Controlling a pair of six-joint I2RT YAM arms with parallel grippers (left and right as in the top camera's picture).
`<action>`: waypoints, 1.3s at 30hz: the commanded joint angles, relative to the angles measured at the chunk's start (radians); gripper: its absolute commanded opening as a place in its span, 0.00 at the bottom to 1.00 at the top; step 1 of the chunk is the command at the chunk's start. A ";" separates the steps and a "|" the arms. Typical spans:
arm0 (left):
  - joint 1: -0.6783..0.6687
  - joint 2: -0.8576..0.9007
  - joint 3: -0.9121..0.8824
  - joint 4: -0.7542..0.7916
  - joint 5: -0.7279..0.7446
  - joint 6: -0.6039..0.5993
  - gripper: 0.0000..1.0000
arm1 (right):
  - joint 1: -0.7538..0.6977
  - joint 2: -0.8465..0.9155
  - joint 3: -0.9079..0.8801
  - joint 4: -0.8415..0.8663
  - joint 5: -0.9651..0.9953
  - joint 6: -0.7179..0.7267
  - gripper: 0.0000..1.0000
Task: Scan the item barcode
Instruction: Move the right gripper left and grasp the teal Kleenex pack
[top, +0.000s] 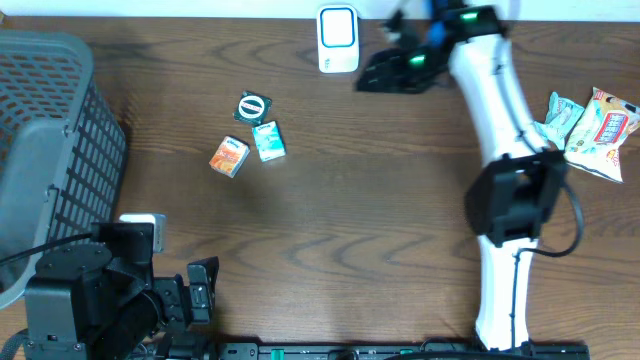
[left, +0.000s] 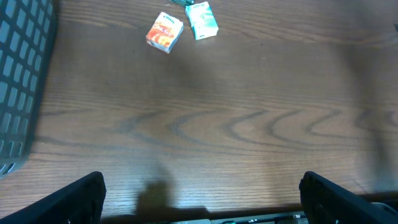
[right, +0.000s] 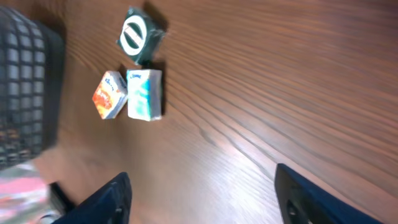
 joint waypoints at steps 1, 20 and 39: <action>0.000 0.002 0.003 -0.001 -0.010 -0.005 0.97 | 0.106 0.013 -0.006 0.045 0.170 0.085 0.62; 0.000 0.002 0.003 -0.001 -0.010 -0.005 0.98 | 0.502 0.151 -0.006 0.335 0.571 0.274 0.43; 0.000 0.002 0.003 -0.001 -0.010 -0.005 0.98 | 0.522 0.216 -0.006 0.135 0.783 0.274 0.30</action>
